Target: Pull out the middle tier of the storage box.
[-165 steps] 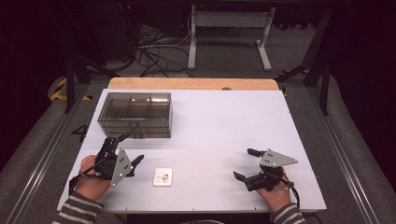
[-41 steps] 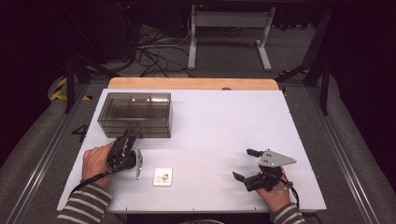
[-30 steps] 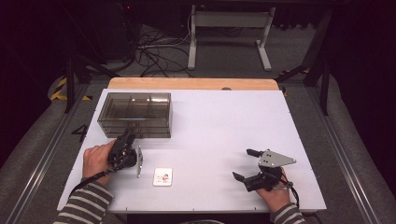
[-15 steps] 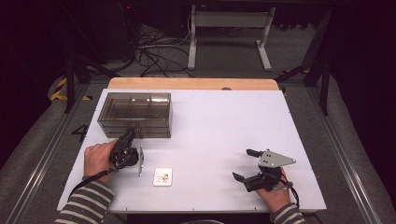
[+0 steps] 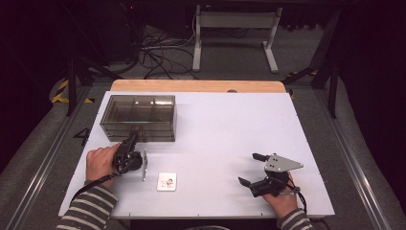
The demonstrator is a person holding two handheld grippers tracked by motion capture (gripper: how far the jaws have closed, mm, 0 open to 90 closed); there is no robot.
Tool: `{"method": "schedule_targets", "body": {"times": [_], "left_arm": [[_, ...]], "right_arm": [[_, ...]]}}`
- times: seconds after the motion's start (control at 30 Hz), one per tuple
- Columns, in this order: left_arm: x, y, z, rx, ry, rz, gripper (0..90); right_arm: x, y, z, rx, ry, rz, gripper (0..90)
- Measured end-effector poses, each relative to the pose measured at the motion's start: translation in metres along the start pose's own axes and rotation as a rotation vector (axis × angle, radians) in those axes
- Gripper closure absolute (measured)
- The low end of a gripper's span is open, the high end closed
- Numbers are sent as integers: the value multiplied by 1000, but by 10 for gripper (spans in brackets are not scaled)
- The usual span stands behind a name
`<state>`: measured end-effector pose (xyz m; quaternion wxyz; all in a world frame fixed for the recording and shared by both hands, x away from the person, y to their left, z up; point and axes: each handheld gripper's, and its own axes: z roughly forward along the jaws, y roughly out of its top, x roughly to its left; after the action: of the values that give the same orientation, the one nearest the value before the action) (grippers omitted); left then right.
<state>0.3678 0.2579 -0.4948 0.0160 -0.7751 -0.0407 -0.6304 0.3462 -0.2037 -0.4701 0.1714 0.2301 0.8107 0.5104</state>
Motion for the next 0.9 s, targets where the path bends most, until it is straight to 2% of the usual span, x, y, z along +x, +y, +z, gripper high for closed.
{"method": "schedule_targets", "body": {"times": [0.23, 0.33, 0.43, 0.73, 0.9], "left_arm": [[1, 0, -4, -2, -18, -17, 802], [1, 0, -7, -6, -18, -15, 801], [1, 0, -11, 5, -36, -13, 800], [1, -1, -18, -5, -38, -1, 798], [0, -1, -20, -4, -42, -10, 796]], "right_arm": [[0, 0, 0, 0, 0, 0, 15], [0, 0, 0, 1, 1, 1, 14], [0, 0, 0, 3, 0, 1, 14], [0, 0, 0, 4, 0, 1, 14], [0, 0, 0, 5, 0, 2, 14]]}}
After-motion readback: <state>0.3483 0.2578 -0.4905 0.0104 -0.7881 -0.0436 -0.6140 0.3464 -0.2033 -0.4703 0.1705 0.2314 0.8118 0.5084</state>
